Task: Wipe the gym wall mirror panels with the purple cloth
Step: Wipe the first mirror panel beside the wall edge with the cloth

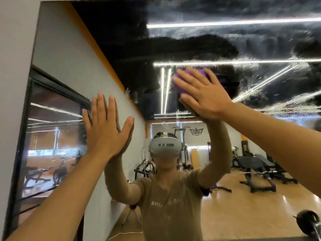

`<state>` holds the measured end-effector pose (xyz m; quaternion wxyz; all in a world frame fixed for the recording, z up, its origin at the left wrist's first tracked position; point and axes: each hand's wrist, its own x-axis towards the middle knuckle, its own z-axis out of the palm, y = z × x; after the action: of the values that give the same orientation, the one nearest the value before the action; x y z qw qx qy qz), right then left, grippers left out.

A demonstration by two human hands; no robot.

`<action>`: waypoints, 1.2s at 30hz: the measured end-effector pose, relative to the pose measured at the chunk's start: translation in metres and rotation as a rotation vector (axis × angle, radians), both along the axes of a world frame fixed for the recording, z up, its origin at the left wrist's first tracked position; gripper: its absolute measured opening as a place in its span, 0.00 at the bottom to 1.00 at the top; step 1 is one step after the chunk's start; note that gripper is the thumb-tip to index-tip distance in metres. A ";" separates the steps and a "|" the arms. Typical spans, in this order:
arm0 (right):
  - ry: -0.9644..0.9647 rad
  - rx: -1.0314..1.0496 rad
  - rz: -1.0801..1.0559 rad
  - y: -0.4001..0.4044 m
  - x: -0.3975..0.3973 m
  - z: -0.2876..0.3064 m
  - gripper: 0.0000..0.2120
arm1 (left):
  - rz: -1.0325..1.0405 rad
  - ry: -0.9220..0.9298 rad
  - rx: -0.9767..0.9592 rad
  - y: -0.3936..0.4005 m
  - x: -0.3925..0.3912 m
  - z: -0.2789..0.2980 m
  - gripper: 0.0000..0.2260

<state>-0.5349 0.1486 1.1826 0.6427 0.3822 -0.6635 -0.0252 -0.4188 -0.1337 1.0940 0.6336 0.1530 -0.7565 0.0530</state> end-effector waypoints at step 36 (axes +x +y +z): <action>0.103 0.180 0.028 -0.039 0.013 -0.128 0.26 | -0.050 -0.052 -0.114 -0.020 0.012 -0.010 0.37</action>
<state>-0.5219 0.1097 1.0549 0.6393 0.4461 -0.6190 -0.0954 -0.4067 -0.1541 1.0842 0.6225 0.0964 -0.7721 0.0842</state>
